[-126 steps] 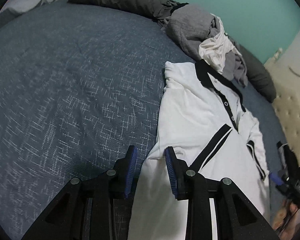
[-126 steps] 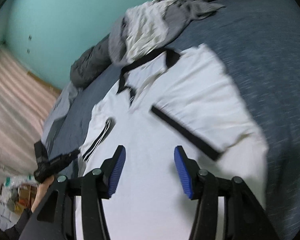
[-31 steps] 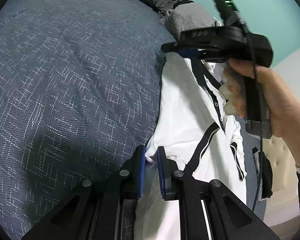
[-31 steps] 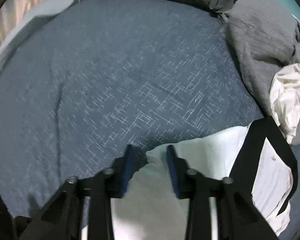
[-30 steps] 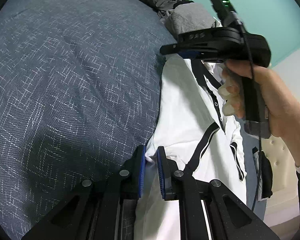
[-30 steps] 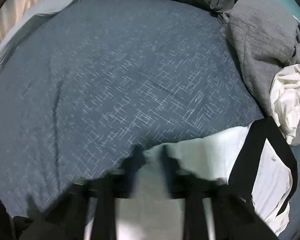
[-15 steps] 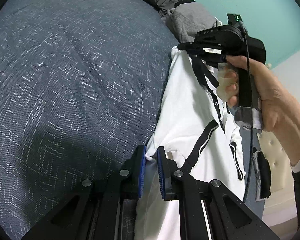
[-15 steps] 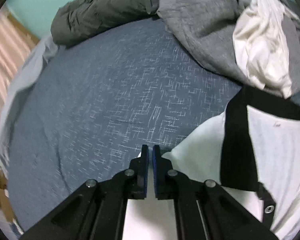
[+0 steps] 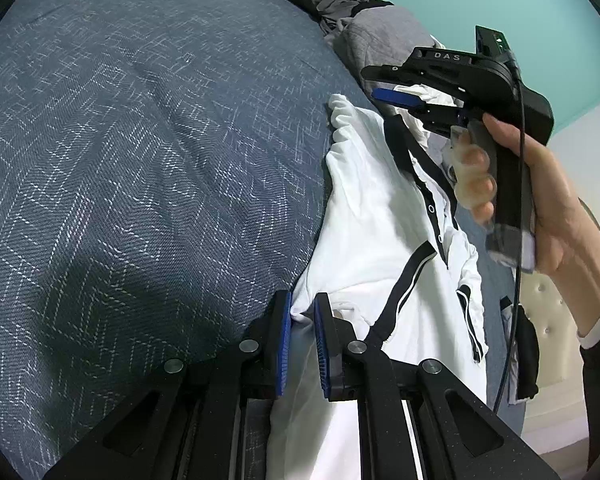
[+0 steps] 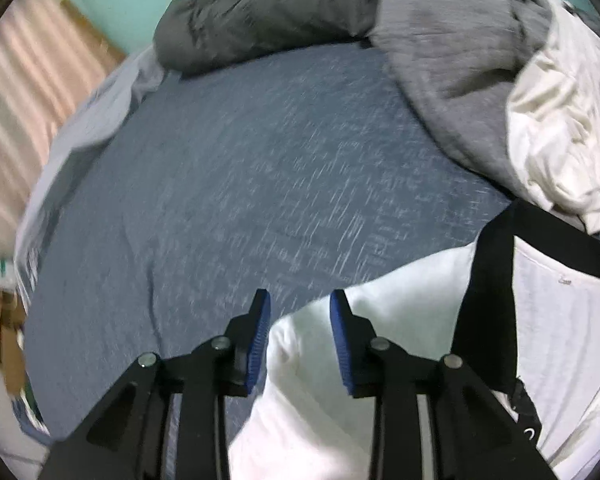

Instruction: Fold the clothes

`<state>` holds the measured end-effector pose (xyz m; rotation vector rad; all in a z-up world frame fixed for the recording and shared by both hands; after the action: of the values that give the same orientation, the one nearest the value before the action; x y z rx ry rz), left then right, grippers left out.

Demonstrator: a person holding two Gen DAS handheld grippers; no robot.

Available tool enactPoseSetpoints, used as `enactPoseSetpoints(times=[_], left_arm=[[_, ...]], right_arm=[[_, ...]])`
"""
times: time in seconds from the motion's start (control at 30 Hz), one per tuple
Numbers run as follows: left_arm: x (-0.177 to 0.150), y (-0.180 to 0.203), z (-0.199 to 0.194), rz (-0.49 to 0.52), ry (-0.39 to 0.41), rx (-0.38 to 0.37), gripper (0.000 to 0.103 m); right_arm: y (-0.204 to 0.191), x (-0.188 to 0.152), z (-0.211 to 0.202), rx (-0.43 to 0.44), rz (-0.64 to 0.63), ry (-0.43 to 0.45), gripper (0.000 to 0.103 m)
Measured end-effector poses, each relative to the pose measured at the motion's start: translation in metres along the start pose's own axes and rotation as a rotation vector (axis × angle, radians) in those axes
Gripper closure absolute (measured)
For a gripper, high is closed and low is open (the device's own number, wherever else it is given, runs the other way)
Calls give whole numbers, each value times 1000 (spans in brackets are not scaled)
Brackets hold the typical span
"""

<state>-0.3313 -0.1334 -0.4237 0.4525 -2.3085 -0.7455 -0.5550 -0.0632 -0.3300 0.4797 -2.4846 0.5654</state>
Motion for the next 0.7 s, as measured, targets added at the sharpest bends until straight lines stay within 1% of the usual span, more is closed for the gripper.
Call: enactPoseSetpoints(times=[0.07, 0.13, 0.2, 0.23, 0.27, 0.3, 0.37, 0.4, 0.47, 0.5, 0.57, 0.7], left_arm=[[0, 4, 0, 3, 0, 3, 90], [0, 4, 1, 1, -1, 3, 90], [1, 4, 1, 0, -2, 2, 90], [1, 5, 2, 2, -2, 2, 90], [1, 6, 2, 4, -2, 3, 90], [1, 6, 2, 5, -2, 4, 90], [1, 7, 3, 6, -3, 4, 90], [1, 7, 4, 5, -4, 3, 90], [1, 6, 4, 1, -4, 0, 90], [1, 6, 5, 0, -4, 0, 90], [1, 6, 5, 0, -5, 0, 90], [1, 3, 5, -4, -6, -2, 90]], right_arm=[[-10, -5, 6, -22, -67, -28, 72], [-20, -8, 14, -32, -110, -50, 72], [-26, -12, 23, -60, -150, -84, 72], [-29, -14, 28, -75, -169, -104, 76], [-30, -15, 32, -85, -177, -114, 83], [-30, -15, 35, -90, -175, -114, 96], [-26, -11, 35, -110, -149, -85, 97], [-21, -7, 32, -119, -120, -54, 98], [-6, -1, 27, -132, -19, -1, 98], [0, 0, 27, -138, 18, 12, 98], [8, 0, 29, -138, 64, 19, 98], [14, -3, 39, -102, 135, 13, 98]])
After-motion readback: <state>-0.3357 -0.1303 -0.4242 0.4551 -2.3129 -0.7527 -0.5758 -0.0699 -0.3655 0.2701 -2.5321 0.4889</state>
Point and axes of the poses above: each gripper's, at about its wrist camera, not at the fingertips, and z roughly the way its jaws point, y to its right, x to its top, the point moved 7 cm from there along z, roughly the way its jaws point, and after that the axes turned 9 degrees about y, right-handed, at the moved point
